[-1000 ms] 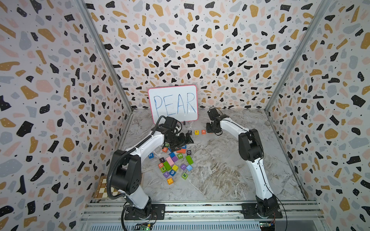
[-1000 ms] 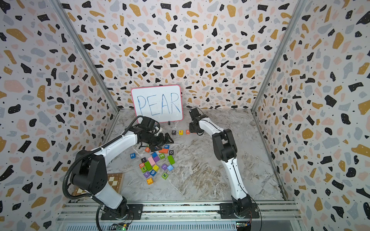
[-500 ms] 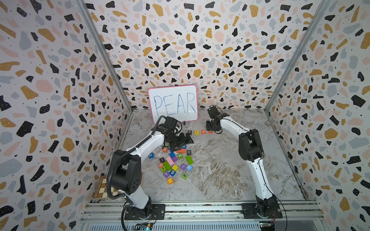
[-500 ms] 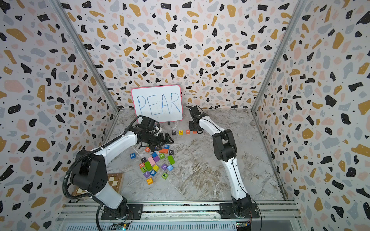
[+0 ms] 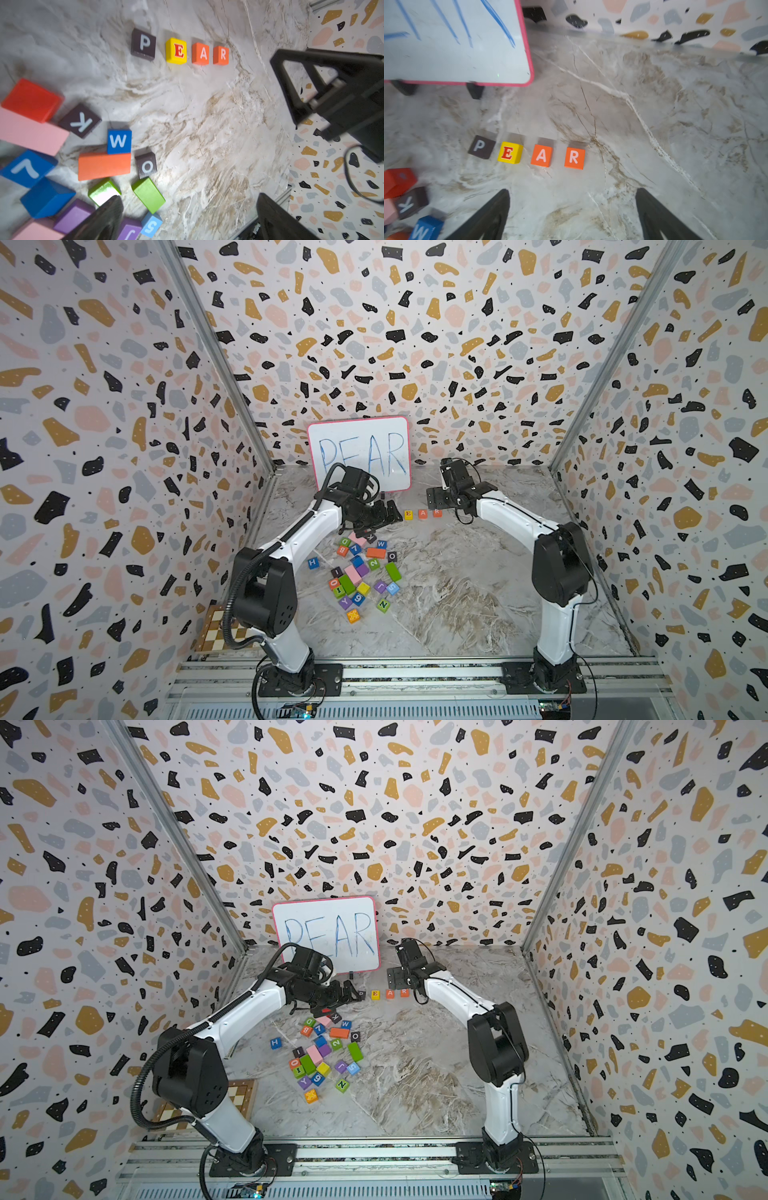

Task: Spell the uppercase word “pear” with letter blocks
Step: Place the letter block at the center of the board, then adjust the letter block at the center of the board.

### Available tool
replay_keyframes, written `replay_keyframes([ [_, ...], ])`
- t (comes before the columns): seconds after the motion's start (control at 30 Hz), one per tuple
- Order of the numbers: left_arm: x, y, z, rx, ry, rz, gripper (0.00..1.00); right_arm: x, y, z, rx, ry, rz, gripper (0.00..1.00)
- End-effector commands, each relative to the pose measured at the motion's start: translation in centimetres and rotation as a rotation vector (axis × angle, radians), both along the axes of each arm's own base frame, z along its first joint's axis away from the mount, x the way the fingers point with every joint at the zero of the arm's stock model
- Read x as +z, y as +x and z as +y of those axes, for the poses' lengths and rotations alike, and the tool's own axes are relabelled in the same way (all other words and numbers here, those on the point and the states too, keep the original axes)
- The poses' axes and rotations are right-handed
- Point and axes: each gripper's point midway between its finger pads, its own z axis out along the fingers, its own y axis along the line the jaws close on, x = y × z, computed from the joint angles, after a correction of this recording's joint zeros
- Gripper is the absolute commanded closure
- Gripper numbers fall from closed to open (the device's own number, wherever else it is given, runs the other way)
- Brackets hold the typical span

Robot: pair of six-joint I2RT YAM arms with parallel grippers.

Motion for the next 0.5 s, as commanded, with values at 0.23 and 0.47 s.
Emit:
replay_keyframes([
  [0.23, -4.9, 5.7, -0.3, 0.005, 0.028, -0.047, 0.00, -2.1, -4.8, 0.8, 0.068, 0.076, -0.014, 0.01],
  [0.47, -6.1, 8.6, -1.9, -0.003, -0.023, -0.055, 0.01, -2.5, -5.3, -0.5, 0.044, 0.088, -0.026, 0.01],
])
